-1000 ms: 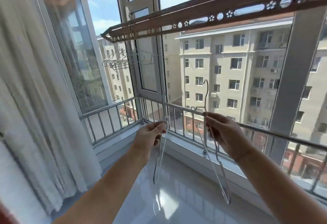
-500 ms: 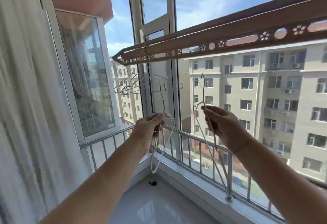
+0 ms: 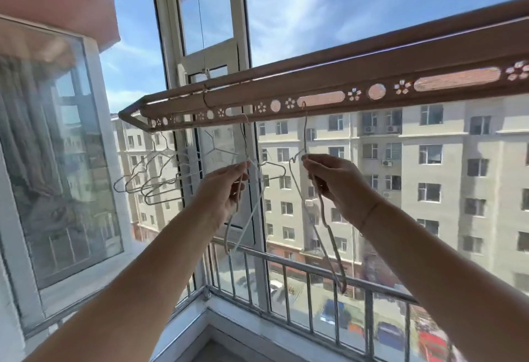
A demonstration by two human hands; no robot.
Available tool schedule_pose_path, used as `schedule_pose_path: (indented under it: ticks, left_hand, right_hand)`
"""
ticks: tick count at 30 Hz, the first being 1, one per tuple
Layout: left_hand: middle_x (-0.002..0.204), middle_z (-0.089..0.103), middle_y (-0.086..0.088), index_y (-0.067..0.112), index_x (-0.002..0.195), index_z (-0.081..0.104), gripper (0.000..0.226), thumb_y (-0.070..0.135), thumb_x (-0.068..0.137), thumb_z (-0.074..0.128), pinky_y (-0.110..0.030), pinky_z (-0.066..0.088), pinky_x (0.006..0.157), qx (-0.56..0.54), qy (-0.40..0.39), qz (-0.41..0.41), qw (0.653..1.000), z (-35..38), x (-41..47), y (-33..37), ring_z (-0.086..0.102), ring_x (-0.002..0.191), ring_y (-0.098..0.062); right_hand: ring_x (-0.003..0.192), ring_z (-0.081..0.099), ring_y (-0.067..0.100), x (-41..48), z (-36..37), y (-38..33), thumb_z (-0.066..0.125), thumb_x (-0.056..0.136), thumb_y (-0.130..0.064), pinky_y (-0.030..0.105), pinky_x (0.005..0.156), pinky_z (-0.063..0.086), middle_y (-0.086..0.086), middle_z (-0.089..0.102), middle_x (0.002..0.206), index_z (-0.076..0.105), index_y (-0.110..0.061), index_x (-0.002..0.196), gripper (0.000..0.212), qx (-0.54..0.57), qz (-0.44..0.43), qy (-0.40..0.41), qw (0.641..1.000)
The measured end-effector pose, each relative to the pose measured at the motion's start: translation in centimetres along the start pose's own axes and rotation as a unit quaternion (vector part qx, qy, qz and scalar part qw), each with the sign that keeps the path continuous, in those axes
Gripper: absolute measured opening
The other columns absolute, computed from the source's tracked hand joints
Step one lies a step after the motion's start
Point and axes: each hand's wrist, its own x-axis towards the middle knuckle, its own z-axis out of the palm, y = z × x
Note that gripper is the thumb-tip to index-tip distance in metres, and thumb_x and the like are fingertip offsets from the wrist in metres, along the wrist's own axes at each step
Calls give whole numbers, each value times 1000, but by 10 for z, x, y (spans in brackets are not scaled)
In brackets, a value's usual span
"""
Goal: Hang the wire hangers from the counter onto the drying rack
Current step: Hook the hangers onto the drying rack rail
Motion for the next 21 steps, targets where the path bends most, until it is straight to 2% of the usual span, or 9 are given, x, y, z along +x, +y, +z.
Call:
schedule_pose_path:
  ticks: [4, 10, 12, 16, 21]
  left_hand:
    - [76, 58, -1, 6, 100, 69, 20, 17, 85, 62, -23, 38, 60, -14, -21, 4, 1000, -15, 55, 8, 46, 68, -11]
    - [76, 58, 1, 10, 93, 70, 14, 19, 88, 61, -22, 39, 60, -18, -63, 1, 998, -25, 114, 3, 45, 68, -10]
    - [75, 59, 1, 11, 93, 71, 14, 19, 88, 61, -23, 39, 62, -18, -76, 0, 997, -26, 127, -1, 46, 69, -11]
    - [74, 60, -1, 12, 88, 71, 12, 16, 88, 61, -22, 40, 60, -40, -94, -7, 995, -23, 143, -10, 48, 65, -10]
    - [75, 61, -1, 12, 89, 70, 12, 15, 89, 59, -23, 39, 63, -46, -104, -16, 993, -22, 153, -21, 48, 67, -10]
  right_hand:
    - [50, 40, 8, 42, 29, 11, 60, 87, -9, 16, 51, 36, 0, 48, 59, 65, -4, 107, 21, -11, -16, 27, 999]
    - [54, 43, 8, 80, 50, 26, 61, 86, -8, 19, 55, 38, 0, 51, 62, 65, -4, 107, 21, -32, -27, 51, 998]
    - [54, 44, 7, 87, 52, 30, 60, 87, -9, 18, 55, 39, -1, 51, 64, 65, -6, 108, 22, -42, -25, 56, 997]
    - [43, 43, 0, 94, 52, 41, 60, 87, -9, 12, 47, 38, -3, 49, 60, 64, -4, 110, 23, -57, -13, 63, 996]
    - [45, 43, 2, 95, 53, 51, 60, 88, -12, 11, 46, 40, -1, 49, 62, 64, -4, 109, 23, -58, 6, 73, 996]
